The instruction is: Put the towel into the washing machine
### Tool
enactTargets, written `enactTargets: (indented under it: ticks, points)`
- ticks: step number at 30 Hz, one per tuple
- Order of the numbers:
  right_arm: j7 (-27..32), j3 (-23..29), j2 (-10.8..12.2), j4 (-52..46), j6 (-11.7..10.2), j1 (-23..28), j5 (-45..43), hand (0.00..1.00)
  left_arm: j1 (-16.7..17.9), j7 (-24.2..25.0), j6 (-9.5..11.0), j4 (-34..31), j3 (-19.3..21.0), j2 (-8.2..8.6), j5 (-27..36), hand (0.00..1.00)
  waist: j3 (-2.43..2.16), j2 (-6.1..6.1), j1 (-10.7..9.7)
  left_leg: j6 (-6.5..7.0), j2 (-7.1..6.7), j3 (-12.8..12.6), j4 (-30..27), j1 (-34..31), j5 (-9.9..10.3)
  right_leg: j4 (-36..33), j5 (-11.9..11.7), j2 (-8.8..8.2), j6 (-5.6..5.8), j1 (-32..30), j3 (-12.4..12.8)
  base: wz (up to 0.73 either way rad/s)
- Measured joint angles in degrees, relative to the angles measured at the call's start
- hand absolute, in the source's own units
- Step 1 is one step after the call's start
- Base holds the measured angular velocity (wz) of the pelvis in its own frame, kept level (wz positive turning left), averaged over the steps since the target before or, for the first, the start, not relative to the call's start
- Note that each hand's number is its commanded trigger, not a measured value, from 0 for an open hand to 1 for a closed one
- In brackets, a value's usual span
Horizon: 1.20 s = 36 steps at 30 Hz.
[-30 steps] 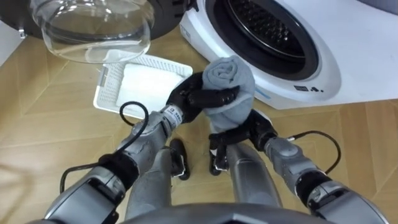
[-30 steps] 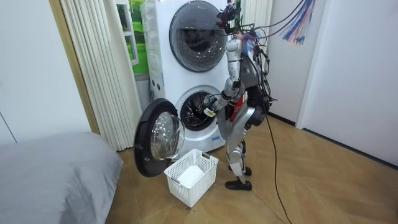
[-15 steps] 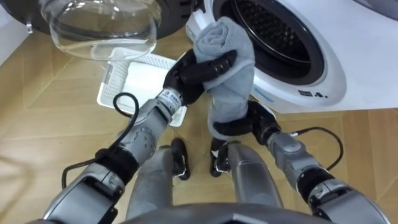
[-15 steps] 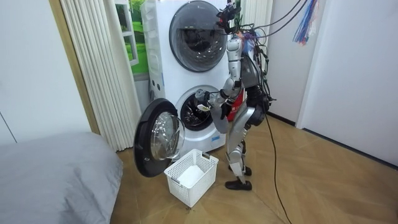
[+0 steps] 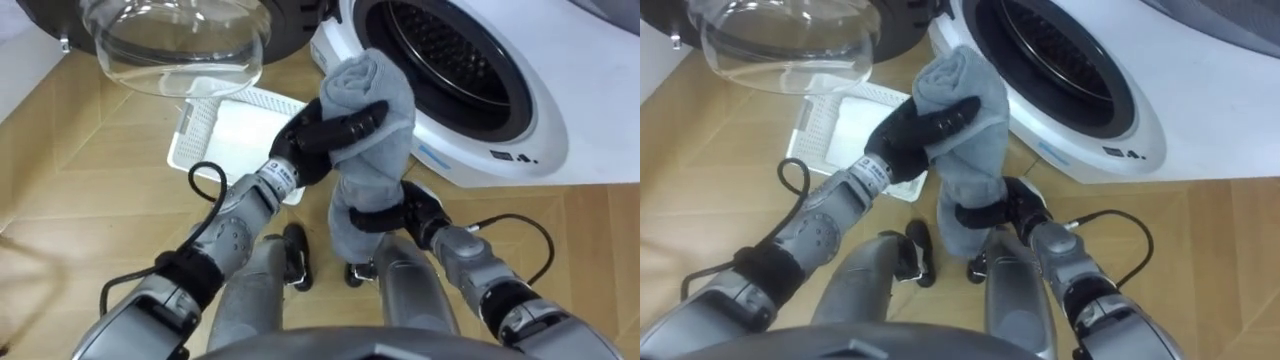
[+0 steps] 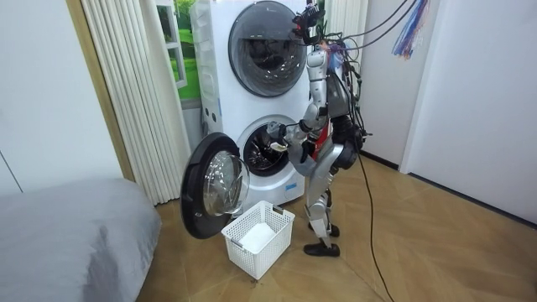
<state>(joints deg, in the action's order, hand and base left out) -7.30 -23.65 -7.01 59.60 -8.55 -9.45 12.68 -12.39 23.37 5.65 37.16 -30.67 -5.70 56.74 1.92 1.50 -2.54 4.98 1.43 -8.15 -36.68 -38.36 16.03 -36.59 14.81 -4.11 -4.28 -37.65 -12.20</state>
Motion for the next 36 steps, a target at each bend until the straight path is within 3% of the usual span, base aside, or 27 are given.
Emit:
enactTargets:
  ticks: [6,12,18,23,28,36]
  points:
    - [0.0,-0.1,-0.4,-0.4,1.3,0.7,-0.5,1.0,2.1,2.6,0.1,1.0,0.1,-1.23,0.1,0.0,0.0,0.0,0.7,-0.29,0.02,-0.2,0.3,0.0,-0.2,0.0,0.1,0.13,-0.23,-0.3,0.3,-0.02]
    - [0.2,0.2,-1.2,-0.4,2.4,0.8,0.5,1.0,3.5,2.0,0.4,2.4,2.6,-1.94,-0.2,0.0,-0.03,0.26,3.3,-0.41,0.01,-0.3,1.0,0.0,-0.3,0.4,0.1,0.18,-0.32,-0.5,0.3,0.0]
    - [1.0,0.2,-2.0,0.4,2.6,1.7,6.8,1.0,6.2,-6.1,0.7,3.4,6.5,-2.02,-2.1,0.0,-0.06,0.64,6.0,-0.42,-0.09,-0.3,1.6,0.1,-0.3,0.8,0.1,0.09,-0.32,-0.4,0.1,0.01]
    - [1.2,0.3,-2.3,3.0,3.3,0.6,14.0,1.0,8.6,-11.6,0.6,4.0,8.8,-1.94,-7.5,0.0,0.07,0.95,7.8,-0.54,-0.37,0.5,1.7,-0.1,-0.4,0.8,0.2,-0.14,-0.4,-0.2,-0.7,0.07]
    - [0.8,0.4,-2.3,5.8,3.7,-0.8,15.9,1.0,9.5,-14.1,0.6,4.9,11.2,-1.58,-9.3,0.0,0.14,1.15,8.0,-0.6,-0.74,1.3,1.4,-0.5,-0.5,0.7,0.5,-0.48,-0.46,-0.1,-1.4,0.08]
    - [0.5,3.9,-2.3,9.3,5.2,-3.1,21.0,1.0,9.7,-16.3,0.6,5.5,11.3,-1.28,-10.2,0.0,0.59,1.9,8.2,-0.42,-1.36,2.3,1.5,-1.3,-0.8,0.8,0.7,-0.98,-0.19,-0.4,-2.3,0.07]
